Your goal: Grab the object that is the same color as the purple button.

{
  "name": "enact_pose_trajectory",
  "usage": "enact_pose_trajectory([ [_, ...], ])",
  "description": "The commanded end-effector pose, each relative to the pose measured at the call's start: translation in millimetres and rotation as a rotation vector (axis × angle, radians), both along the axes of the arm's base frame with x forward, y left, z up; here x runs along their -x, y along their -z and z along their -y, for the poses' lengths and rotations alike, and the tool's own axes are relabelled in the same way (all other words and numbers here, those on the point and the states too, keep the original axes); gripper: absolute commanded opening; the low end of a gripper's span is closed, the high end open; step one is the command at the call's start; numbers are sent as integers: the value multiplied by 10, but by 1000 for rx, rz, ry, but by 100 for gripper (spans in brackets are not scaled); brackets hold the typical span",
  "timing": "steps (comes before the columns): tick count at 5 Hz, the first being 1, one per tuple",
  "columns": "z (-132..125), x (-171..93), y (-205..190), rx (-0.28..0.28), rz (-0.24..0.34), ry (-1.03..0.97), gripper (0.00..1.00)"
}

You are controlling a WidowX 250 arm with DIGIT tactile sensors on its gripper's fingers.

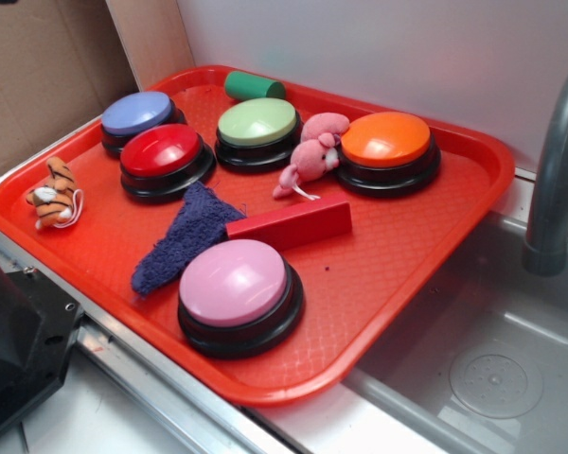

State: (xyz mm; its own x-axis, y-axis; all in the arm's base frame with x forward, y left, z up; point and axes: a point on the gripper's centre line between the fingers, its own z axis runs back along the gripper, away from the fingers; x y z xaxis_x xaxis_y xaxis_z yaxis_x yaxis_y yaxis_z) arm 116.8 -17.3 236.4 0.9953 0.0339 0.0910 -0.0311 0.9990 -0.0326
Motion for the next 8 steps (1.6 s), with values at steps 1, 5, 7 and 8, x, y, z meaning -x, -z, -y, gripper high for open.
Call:
enact_pose_trajectory([
  [1, 0, 0, 0, 0, 0, 0, 100],
  [5, 100, -605, 1070, 215, -54, -599, 100],
  [7, 126, -787, 1610, 190, -26, -730, 100],
  [8, 91, -797, 1812, 131, -3, -834, 100],
])
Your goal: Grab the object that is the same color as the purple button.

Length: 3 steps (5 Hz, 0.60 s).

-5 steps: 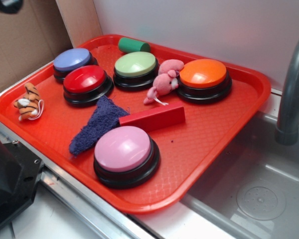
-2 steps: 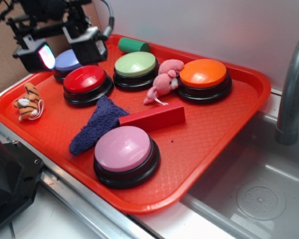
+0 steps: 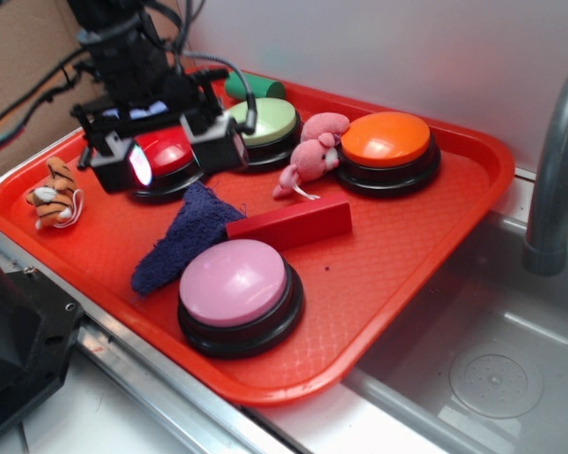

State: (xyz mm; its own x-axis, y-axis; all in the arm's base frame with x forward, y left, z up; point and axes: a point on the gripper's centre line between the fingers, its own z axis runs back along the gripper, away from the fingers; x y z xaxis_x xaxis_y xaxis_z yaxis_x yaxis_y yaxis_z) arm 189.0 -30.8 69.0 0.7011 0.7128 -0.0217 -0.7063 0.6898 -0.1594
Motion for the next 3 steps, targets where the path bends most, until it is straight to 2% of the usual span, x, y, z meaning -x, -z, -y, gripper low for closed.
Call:
enact_pose_trajectory([
  [1, -87, -145, 280, -45, 19, -131, 100],
  [3, -202, -328, 480, -46, -17, -180, 100],
])
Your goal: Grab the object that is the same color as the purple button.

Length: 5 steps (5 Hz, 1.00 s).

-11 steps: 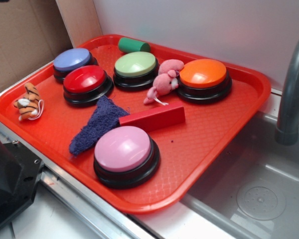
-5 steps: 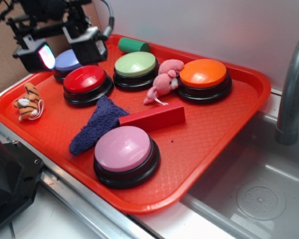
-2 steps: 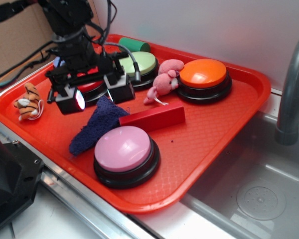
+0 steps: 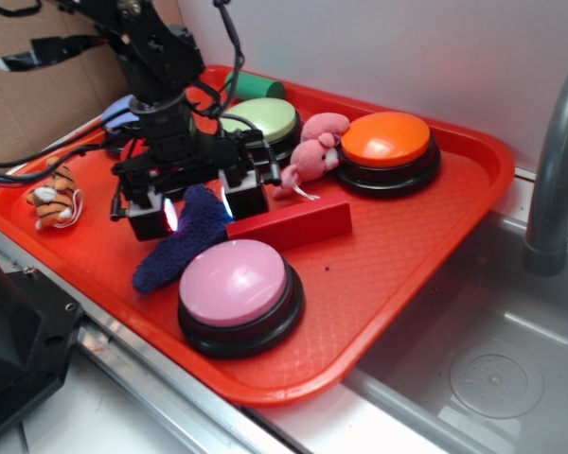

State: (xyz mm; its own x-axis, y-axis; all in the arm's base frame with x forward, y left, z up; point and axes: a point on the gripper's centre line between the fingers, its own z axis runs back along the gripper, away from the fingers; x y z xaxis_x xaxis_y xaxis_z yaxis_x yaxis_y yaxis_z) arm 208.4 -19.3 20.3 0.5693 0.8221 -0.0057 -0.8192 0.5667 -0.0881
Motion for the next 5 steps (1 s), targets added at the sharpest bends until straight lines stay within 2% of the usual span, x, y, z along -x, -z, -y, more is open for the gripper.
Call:
enact_pose_trajectory([
  [1, -117, -183, 39, 23, 26, -24, 100],
  [2, -98, -190, 32, 20, 26, -22, 0],
  [4, -43, -173, -26, 43, 32, 16, 0],
  [5, -1, -148, -115, 3, 56, 96, 0],
])
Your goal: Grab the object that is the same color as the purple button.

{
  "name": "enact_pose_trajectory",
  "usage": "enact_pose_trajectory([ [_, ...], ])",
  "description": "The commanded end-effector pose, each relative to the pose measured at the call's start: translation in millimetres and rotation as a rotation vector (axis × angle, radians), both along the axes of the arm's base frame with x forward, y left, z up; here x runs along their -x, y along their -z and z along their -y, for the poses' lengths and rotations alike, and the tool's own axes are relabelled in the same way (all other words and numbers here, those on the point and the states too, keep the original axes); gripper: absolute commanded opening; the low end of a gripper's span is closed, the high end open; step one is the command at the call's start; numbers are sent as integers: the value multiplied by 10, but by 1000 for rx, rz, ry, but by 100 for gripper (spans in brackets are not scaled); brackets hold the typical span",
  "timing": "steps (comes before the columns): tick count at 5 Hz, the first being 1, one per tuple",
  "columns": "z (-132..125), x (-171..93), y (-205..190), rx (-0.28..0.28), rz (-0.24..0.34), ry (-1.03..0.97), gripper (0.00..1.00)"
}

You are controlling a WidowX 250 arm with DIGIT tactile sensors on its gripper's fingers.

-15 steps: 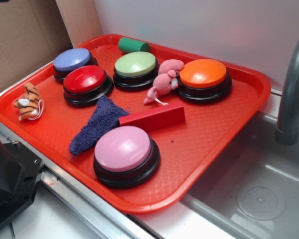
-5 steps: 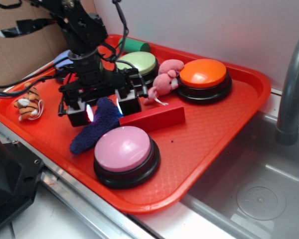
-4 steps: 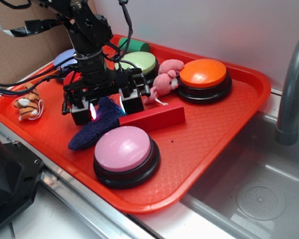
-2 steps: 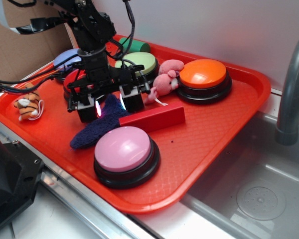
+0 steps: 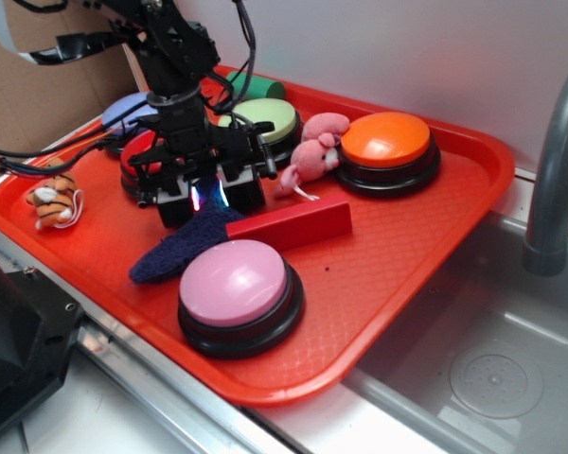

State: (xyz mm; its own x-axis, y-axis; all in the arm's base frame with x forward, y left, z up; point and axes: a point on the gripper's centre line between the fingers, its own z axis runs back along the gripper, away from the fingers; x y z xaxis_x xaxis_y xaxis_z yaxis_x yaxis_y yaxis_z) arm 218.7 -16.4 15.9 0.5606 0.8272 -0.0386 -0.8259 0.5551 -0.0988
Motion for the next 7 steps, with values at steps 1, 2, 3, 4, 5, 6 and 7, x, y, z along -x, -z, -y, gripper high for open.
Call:
enact_pose_trajectory([
  [1, 34, -33, -260, -52, 78, 176, 0],
  [2, 23, 23, -415, -102, 39, 290, 0],
  [3, 40, 35, -607, -162, -13, 469, 0],
  [4, 54, 110, -793, -178, -14, 617, 0],
  [5, -32, 257, -1059, -163, 42, 722, 0],
  [6, -132, 363, -1217, -148, 94, 762, 0],
  [7, -205, 408, -1230, -147, 81, 694, 0],
])
